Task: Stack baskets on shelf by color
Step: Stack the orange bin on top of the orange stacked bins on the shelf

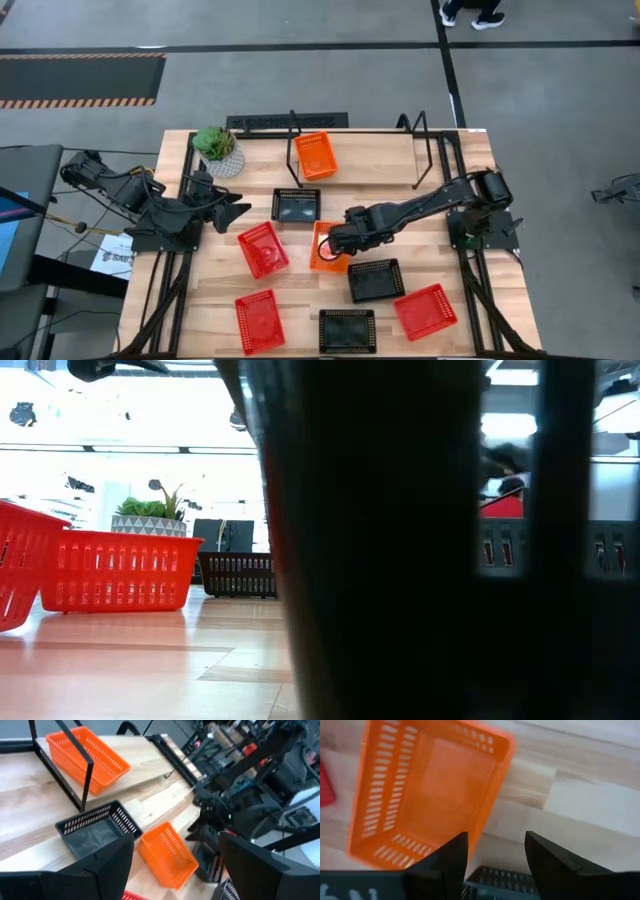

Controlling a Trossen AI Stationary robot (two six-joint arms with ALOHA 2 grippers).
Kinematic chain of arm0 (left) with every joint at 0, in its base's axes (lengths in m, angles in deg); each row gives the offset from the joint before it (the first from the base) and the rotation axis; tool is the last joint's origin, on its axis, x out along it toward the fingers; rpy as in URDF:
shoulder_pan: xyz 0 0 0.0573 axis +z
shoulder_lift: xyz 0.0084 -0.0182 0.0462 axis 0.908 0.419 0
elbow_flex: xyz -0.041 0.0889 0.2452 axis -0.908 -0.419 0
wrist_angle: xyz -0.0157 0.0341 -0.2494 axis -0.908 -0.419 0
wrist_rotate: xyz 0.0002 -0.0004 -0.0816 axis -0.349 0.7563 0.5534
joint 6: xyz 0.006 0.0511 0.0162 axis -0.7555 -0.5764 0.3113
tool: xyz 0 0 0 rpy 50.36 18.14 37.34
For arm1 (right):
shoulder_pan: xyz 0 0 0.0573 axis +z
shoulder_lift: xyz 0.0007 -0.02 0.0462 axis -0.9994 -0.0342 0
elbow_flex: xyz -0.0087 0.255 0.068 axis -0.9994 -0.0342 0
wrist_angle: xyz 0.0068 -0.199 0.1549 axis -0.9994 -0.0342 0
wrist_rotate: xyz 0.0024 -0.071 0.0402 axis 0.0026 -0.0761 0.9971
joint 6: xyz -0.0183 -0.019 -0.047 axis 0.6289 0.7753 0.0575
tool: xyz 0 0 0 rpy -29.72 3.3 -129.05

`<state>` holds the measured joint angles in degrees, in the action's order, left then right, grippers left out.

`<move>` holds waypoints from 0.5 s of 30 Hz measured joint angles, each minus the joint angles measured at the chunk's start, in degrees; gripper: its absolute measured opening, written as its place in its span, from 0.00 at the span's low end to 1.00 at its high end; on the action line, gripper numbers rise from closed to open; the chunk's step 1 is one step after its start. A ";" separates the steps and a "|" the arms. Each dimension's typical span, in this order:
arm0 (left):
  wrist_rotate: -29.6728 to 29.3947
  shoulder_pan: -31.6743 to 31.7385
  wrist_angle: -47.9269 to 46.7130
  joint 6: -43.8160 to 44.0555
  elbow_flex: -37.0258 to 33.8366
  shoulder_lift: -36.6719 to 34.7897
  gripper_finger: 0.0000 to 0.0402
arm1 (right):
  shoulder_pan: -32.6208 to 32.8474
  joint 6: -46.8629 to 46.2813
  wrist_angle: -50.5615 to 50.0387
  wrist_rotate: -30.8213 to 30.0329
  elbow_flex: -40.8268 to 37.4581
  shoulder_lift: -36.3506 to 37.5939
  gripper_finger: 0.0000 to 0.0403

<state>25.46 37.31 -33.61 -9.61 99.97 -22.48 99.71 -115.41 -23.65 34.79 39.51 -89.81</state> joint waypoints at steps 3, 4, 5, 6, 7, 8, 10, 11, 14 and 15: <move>0.73 0.00 -0.92 -0.02 -0.02 0.02 0.69 | -0.33 -0.49 3.31 -0.11 -3.17 -0.63 0.54; 0.84 0.00 -1.30 -0.02 0.00 0.00 0.69 | -0.53 -0.26 5.73 -0.05 -3.93 -0.91 0.54; 0.96 0.00 -1.35 -0.02 0.00 0.00 0.69 | -0.57 -0.20 9.08 0.02 -4.34 -1.53 0.54; 1.04 0.00 -1.37 -0.02 0.00 0.02 0.69 | -0.57 -0.17 11.46 0.00 -4.87 -1.93 0.54; 1.05 0.00 -1.62 -0.02 0.00 -0.01 0.69 | -0.63 -0.15 12.31 0.33 -4.98 -2.33 0.54; 1.06 0.00 -1.79 -0.02 -0.02 -0.05 0.69 | -0.58 -0.14 12.90 0.22 -4.91 -2.74 0.54; 1.06 0.00 -2.26 -0.02 0.00 -0.02 0.69 | -0.56 -0.13 14.43 0.26 -4.85 -3.58 0.54; 1.11 0.00 -2.53 -0.02 -0.02 0.00 0.69 | -0.56 -0.11 14.63 0.27 -4.94 -3.71 0.54; 1.27 0.00 -2.58 -0.04 0.00 -0.05 0.69 | -0.56 -0.05 14.39 0.11 -4.83 -2.97 0.54; 1.35 0.00 -2.60 -0.16 0.00 0.00 0.69 | -0.59 0.54 14.36 -0.64 -4.85 -2.50 0.54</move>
<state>26.80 37.31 -36.21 -9.76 99.97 -22.48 99.12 -114.88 -9.30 34.15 34.66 -92.30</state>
